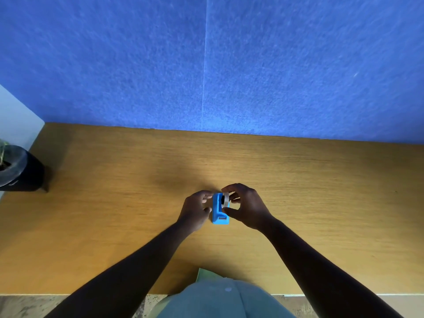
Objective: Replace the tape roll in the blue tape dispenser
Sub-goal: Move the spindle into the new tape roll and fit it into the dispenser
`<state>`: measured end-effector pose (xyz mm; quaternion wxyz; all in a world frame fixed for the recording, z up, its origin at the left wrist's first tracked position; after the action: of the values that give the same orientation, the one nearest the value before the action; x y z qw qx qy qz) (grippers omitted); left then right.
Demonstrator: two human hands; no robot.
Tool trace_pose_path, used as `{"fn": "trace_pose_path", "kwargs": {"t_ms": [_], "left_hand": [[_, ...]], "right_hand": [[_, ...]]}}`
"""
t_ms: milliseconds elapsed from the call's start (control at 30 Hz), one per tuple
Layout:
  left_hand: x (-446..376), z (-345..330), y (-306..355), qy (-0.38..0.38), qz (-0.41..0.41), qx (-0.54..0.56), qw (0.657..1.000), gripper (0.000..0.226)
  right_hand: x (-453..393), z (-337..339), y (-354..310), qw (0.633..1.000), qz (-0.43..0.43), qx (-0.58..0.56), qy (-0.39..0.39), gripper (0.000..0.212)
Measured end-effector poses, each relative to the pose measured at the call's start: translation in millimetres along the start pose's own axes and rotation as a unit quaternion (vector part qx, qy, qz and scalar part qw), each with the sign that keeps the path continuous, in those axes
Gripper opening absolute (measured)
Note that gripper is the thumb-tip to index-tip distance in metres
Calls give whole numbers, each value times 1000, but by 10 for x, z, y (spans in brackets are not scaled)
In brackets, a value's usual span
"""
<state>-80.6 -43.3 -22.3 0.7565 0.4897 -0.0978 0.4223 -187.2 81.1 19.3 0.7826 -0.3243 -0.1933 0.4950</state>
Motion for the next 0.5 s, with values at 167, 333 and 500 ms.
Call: {"fn": "trace_pose_path", "kwargs": {"t_ms": [167,333,500], "left_hand": [[-8,-208,-194,-60,-12,-85,995,90],[-37,-279,-226,-35,-42,-105,993,110],[-90,-328,-216,-19,-64,-114,991,117]], "right_hand": [[-75,-35,39,998,7,52,-28,57],[-130,-74,34,992,3,113,-50,58],[-160,-73,34,986,-6,158,-54,63]]}}
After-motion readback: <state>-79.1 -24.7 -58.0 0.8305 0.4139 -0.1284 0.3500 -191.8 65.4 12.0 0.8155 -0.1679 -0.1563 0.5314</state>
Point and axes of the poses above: each hand's wrist, its own x-axis away from the middle knuckle, its own z-axis out of the back of the hand, y = z × x, the point moved 8 cm from there along -x, towards the middle knuckle, and after that the axes turned 14 degrees about z, right-handed, at the moved point
